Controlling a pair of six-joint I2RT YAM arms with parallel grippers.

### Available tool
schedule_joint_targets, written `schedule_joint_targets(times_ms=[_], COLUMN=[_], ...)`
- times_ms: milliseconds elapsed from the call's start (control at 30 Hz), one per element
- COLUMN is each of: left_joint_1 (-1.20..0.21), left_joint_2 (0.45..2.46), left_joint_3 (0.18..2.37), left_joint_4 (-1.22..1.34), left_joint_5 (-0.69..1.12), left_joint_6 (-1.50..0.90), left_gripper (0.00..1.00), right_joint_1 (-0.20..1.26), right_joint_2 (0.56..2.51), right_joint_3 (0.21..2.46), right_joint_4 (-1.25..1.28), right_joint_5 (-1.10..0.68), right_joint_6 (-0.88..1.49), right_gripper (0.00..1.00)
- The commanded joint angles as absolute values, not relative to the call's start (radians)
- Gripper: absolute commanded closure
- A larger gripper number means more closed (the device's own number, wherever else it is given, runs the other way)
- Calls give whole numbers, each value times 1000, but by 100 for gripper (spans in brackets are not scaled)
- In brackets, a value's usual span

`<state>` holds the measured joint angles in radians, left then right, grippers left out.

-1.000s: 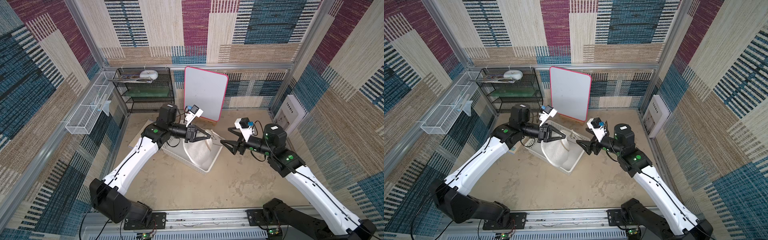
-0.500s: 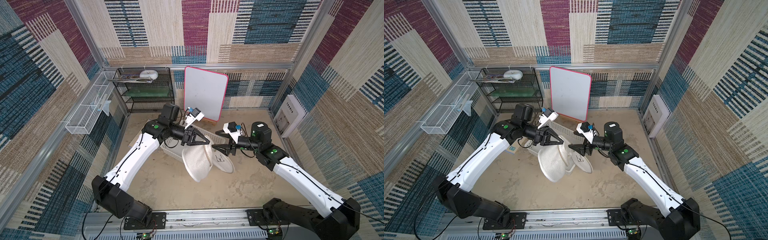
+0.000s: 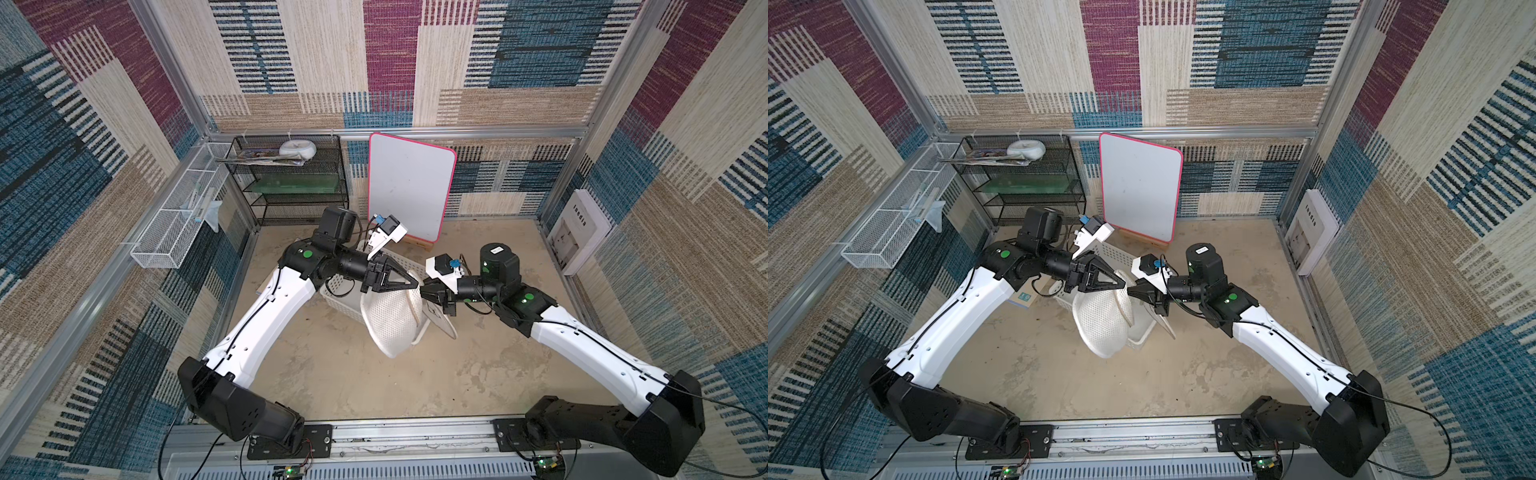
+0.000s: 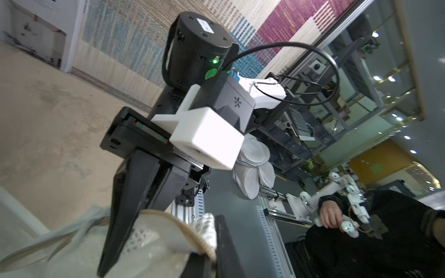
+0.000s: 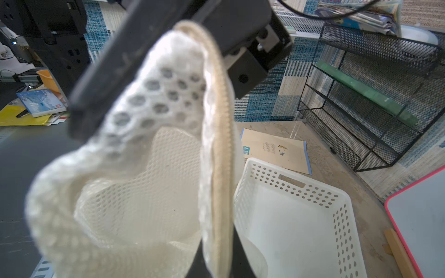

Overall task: Turn the laundry bag inside out
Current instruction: Turn over the laundry bag.

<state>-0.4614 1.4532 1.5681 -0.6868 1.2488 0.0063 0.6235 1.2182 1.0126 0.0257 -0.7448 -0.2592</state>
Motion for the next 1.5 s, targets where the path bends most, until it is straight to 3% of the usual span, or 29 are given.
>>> schedule_joint_targets(times_ms=[0,133,233,467,667,800,1067,1333,1467], left_joint_1=[-462,-489,-523,-737,-850,-853,-850,-845,-844], left_joint_2=[1373,1197,1107,1025,1046,1109,1160,1296,1316], left_joint_3=[1496,1281,1196,1060,1014,1037,1069,1139,1151], left_joint_4=[-515,-271,-204,-108,-75,-93,-225,-244,-237], left_joint_5=[753,404,255,23,-168,-194,-454,-310,-260], left_joint_6=[-176,-335,-419,-506,-544,-557,-526,-454,-468], left_gripper=[64,39,36,34,32,32,32,18,10], right_joint_1=[625,624,627,687,735,757,782,786,786], right_joint_2=[1204,1285,1354,1463,1525,1539,1517,1497,1505], right_joint_3=[1026,1222,1400,1666,1728,1737,1683,1656,1661], right_joint_4=[32,-245,-460,-683,-715,-702,-657,-618,-632], right_joint_5=[-523,-200,-73,166,172,109,-24,-48,45], right_joint_6=[-112,175,268,270,275,280,260,266,270], right_gripper=[100,100,100,100,100,100,100,100,100])
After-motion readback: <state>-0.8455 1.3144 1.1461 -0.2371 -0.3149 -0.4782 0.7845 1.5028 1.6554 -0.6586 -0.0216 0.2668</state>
